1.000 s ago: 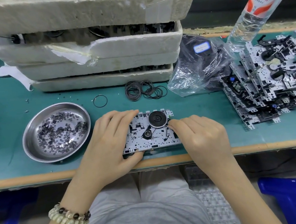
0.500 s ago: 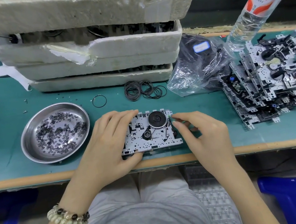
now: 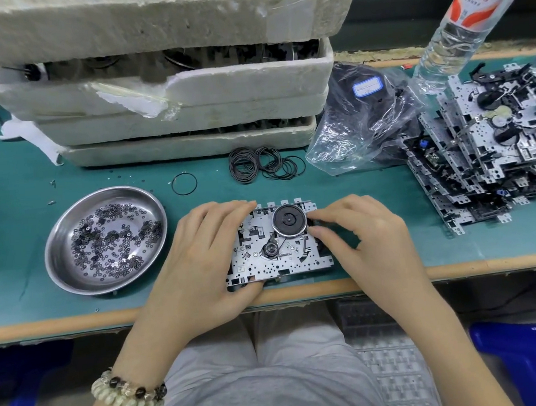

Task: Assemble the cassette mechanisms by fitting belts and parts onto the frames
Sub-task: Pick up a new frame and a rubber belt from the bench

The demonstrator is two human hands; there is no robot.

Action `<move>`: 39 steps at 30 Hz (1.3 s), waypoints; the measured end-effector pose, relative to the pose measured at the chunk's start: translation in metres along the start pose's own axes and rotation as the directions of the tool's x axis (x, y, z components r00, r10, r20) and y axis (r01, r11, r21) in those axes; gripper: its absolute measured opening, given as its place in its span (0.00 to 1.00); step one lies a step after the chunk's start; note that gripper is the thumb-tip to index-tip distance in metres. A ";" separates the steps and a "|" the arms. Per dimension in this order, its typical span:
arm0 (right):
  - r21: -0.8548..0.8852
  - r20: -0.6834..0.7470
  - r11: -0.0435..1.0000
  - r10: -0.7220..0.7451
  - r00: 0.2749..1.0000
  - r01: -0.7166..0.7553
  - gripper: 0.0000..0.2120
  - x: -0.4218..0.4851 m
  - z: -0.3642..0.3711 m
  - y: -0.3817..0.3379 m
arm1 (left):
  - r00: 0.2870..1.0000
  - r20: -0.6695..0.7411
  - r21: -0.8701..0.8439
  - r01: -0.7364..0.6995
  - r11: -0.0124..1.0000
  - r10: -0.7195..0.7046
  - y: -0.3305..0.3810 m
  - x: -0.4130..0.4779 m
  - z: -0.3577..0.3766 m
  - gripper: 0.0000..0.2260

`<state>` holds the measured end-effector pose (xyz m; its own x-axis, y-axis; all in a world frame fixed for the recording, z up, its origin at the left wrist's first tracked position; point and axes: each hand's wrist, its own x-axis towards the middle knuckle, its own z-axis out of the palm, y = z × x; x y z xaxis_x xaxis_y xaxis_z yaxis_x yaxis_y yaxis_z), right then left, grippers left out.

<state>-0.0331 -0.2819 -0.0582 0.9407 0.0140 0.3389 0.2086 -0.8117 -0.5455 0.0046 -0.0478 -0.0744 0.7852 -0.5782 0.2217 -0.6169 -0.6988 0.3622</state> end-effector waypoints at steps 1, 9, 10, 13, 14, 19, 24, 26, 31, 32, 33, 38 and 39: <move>0.024 0.023 1.000 0.017 1.000 -0.017 0.07 0.001 0.000 0.000 | 1.000 0.000 -0.002 0.001 1.000 -0.001 0.000 0.000 0.000 0.37; 0.131 0.090 0.989 0.056 0.994 -0.068 0.03 0.004 -0.004 0.006 | 1.000 -0.015 -0.003 -0.014 1.000 0.014 0.000 0.001 0.000 0.37; 0.127 0.077 0.990 0.057 0.995 -0.067 0.02 0.004 -0.005 0.008 | 1.000 -0.017 -0.003 -0.015 1.000 0.015 -0.001 0.000 0.000 0.37; 0.101 0.028 0.993 0.064 0.998 -0.066 0.02 0.002 -0.005 0.010 | 1.000 -0.024 -0.005 -0.017 1.000 0.017 -0.001 0.000 0.001 0.37; 0.099 0.012 0.993 0.070 0.998 -0.070 0.02 0.001 -0.005 0.010 | 0.999 -0.027 -0.006 -0.018 1.000 0.018 -0.001 0.000 0.001 0.37; 0.082 -0.017 0.991 0.104 0.994 -0.102 0.02 -0.002 -0.003 0.008 | 1.000 -0.025 -0.015 -0.015 1.000 0.015 -0.001 0.000 0.002 0.37; -0.107 -0.019 0.993 0.048 0.999 -0.050 0.04 -0.007 -0.007 0.015 | 1.000 -0.014 -0.017 -0.008 1.000 0.007 -0.001 0.000 0.001 0.37; -0.188 -0.007 0.982 0.003 1.000 -0.004 0.06 -0.010 -0.010 0.020 | 1.000 -0.011 -0.021 -0.011 1.000 0.010 -0.001 0.000 0.001 0.37; -0.277 -0.064 0.957 -0.111 0.992 0.090 0.02 -0.014 -0.007 0.024 | 1.000 -0.017 -0.065 -0.022 0.998 0.021 -0.002 0.000 0.001 0.39; -0.296 -0.085 0.949 -0.141 0.986 0.110 0.02 -0.014 -0.005 0.024 | 1.000 -0.015 -0.078 -0.019 0.997 0.018 -0.002 -0.001 0.000 0.39; -0.327 -0.103 0.936 -0.176 0.979 0.134 0.03 -0.013 -0.002 0.023 | 1.000 -0.011 -0.090 -0.016 0.996 0.015 -0.002 -0.001 0.000 0.40; -0.486 -0.095 0.844 -0.309 0.946 0.227 0.04 -0.013 0.004 0.020 | 1.000 -0.009 -0.121 -0.005 0.993 0.004 -0.001 -0.002 -0.002 0.40; -0.494 -0.092 0.841 -0.303 0.948 0.221 0.03 -0.012 0.005 0.020 | 1.000 -0.010 -0.126 -0.003 0.992 0.002 -0.001 -0.003 -0.001 0.40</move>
<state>-0.0393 -0.2951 -0.0768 0.8045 0.2059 0.5572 0.2515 -0.9678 -0.0055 0.0029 -0.0453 -0.0738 0.7847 -0.5752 0.2310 -0.6073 -0.6388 0.4724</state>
